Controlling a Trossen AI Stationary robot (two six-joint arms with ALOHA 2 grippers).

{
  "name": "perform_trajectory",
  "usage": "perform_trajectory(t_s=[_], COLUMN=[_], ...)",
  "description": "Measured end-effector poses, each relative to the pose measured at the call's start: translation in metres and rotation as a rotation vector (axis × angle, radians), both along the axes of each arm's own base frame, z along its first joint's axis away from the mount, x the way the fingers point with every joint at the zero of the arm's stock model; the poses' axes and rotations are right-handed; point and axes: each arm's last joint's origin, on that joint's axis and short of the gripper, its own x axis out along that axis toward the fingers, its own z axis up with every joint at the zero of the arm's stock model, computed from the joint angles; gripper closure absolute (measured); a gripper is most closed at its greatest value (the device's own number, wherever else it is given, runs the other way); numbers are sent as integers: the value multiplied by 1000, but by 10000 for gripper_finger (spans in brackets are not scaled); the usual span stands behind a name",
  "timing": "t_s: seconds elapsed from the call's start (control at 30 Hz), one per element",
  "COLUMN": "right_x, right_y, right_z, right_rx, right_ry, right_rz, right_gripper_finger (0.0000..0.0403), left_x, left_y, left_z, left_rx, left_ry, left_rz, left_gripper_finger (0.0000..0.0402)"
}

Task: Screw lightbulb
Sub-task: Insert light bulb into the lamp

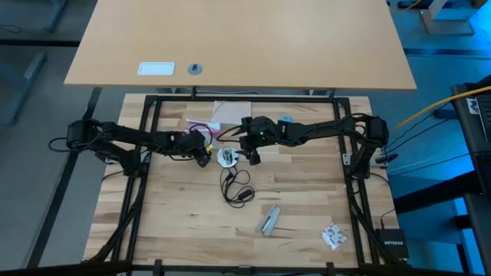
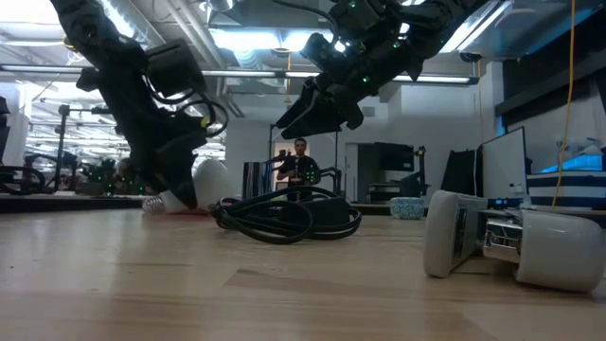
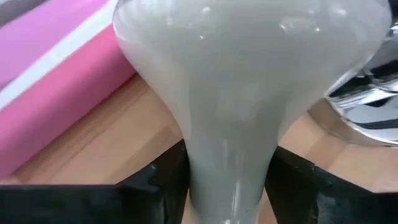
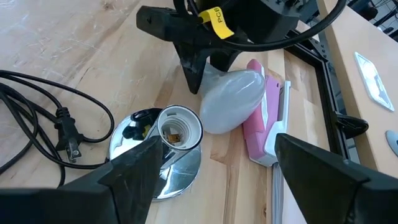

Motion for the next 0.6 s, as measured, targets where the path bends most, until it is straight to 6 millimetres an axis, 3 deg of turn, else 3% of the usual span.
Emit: perform_trajectory(t_s=[0.33, 0.6], right_x=[0, -1], right_y=[0, -5], right_z=[0, 0], right_rx=[-1, -115], right_ry=[1, 22], right_rz=[-2, -135], right_gripper_finger=[86, 86], left_x=[1, 1], left_y=[-1, -2], left_z=[0, 7], left_rx=[-64, -110], left_ry=[-30, -104], left_rz=[7, 83], left_gripper_finger=[255, 253])
